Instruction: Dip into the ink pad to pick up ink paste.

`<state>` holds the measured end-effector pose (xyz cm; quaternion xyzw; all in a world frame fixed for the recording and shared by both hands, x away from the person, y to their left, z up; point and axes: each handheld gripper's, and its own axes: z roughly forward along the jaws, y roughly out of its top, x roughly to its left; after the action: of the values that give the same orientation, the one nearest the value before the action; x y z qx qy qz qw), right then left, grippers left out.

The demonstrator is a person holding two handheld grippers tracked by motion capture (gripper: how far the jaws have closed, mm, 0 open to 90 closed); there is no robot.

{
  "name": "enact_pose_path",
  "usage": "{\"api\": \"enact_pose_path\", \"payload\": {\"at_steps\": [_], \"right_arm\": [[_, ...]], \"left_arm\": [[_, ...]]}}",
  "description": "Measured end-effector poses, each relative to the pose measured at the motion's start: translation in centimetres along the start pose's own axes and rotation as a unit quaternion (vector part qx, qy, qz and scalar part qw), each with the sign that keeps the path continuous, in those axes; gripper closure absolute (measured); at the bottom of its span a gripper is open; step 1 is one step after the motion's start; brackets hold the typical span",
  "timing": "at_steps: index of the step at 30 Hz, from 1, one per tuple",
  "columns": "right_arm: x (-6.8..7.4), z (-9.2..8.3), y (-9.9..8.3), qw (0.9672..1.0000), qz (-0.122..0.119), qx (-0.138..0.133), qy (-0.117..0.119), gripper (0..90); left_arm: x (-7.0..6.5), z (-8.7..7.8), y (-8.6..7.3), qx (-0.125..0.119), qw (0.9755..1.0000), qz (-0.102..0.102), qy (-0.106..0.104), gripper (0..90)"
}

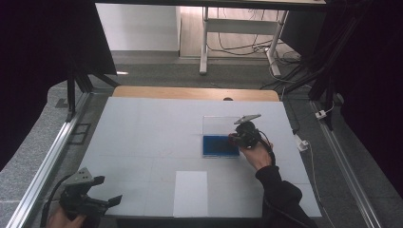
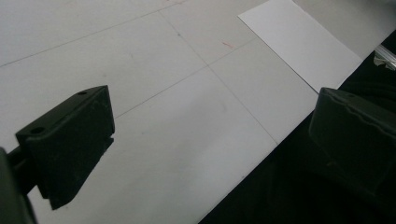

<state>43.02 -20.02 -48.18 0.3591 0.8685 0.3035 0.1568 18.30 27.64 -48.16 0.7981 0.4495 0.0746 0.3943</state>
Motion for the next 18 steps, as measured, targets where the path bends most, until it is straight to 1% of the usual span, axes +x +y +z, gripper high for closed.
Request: {"api": "enact_pose_path", "payload": {"at_steps": [3, 4, 5, 7, 11, 13, 15, 16, 18], "right_arm": [[0.0, 0.1, 0.0, 1.0000, 0.002, 0.002, -0.001, 80.2], [0.0, 0.1, 0.0, 1.0000, 0.000, 0.001, 0.002, 80.2], [0.1, 0.2, 0.0, 1.0000, -0.001, 0.000, -0.003, 80.3], [0.5, 0.2, 0.0, 0.9999, -0.011, 0.001, -0.012, 80.4], [1.4, 0.3, 0.2, 0.9987, -0.038, 0.009, -0.033, 80.4], [1.6, 0.4, 0.2, 0.9982, -0.044, 0.009, -0.039, 80.4], [1.5, 0.3, 0.1, 0.9987, -0.036, 0.008, -0.034, 80.4], [1.3, 0.4, 0.1, 0.9990, -0.030, 0.006, -0.032, 80.4], [0.7, 0.3, -0.1, 0.9998, -0.011, -0.002, -0.018, 80.4]], "left_arm": [[0.0, 0.0, 0.0, 0.001, 1.0000, 0.000, 0.001, 0.6], [0.0, 0.0, 0.0, 0.002, 1.0000, 0.001, 0.000, 0.6], [0.0, 0.1, 0.0, 0.002, 1.0000, 0.001, 0.000, 0.7], [-0.1, 0.1, 0.0, 0.004, 1.0000, 0.002, 0.001, 0.7], [-0.1, 0.2, 0.1, 0.007, 1.0000, 0.004, 0.001, 0.8], [-0.1, 0.2, 0.1, 0.006, 1.0000, 0.004, 0.001, 0.9], [-0.1, 0.1, 0.1, 0.005, 1.0000, 0.002, 0.000, 0.9], [-0.1, 0.1, 0.1, 0.005, 1.0000, 0.002, 0.001, 0.9], [-0.1, 0.1, 0.1, 0.005, 1.0000, 0.002, 0.000, 0.9]]}}
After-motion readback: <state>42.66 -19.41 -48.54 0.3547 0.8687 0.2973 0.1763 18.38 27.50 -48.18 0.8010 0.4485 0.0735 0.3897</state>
